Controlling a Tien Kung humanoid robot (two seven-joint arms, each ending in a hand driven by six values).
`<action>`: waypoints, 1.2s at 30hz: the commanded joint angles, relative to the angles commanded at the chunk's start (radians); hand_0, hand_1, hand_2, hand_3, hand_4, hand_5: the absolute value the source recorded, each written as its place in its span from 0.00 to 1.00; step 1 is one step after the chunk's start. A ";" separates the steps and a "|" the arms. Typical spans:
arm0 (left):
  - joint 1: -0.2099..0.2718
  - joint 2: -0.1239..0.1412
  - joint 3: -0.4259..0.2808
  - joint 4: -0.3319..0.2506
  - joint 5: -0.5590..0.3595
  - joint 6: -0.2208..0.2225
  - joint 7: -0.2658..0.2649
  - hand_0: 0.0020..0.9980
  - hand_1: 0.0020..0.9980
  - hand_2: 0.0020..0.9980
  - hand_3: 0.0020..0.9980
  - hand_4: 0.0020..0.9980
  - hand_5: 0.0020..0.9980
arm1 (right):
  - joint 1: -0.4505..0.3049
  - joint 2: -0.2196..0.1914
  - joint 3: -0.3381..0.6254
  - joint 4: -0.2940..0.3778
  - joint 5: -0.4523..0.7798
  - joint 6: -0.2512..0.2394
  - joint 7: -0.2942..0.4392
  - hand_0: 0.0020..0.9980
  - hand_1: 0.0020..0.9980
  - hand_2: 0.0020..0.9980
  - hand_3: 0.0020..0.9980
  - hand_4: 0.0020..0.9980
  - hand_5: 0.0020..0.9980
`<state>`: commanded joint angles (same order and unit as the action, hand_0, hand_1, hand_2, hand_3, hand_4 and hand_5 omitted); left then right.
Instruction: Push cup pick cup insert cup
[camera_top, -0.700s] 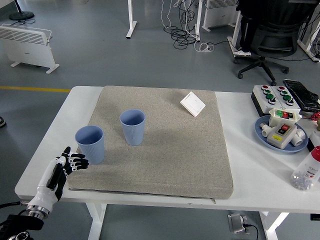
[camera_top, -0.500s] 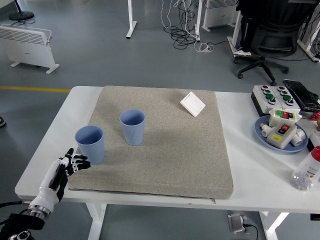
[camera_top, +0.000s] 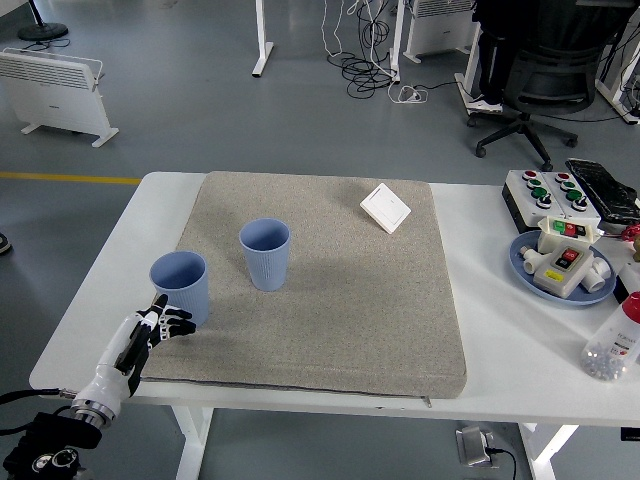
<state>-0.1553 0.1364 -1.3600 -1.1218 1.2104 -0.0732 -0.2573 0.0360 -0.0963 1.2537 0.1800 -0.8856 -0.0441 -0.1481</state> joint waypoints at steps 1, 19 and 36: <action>-0.003 0.000 0.001 0.003 0.003 0.000 0.000 0.65 0.54 0.50 0.48 0.58 1.00 | 0.000 0.000 0.000 0.000 0.000 0.000 0.000 0.75 0.63 0.63 0.56 0.07 0.44; -0.058 0.011 0.026 0.064 0.040 -0.006 -0.008 0.68 0.54 0.50 0.48 0.59 1.00 | 0.001 0.001 -0.002 0.000 -0.003 0.000 -0.002 0.75 0.63 0.62 0.56 0.07 0.44; -0.128 0.011 0.046 0.140 0.067 -0.012 -0.008 0.71 0.55 0.51 0.48 0.60 1.00 | 0.003 0.000 -0.007 0.000 -0.002 0.001 -0.002 0.75 0.62 0.62 0.56 0.07 0.44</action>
<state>-0.2829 0.1478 -1.3138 -0.9821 1.2771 -0.0850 -0.2658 0.0392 -0.0963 1.2464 0.1800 -0.8874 -0.0435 -0.1501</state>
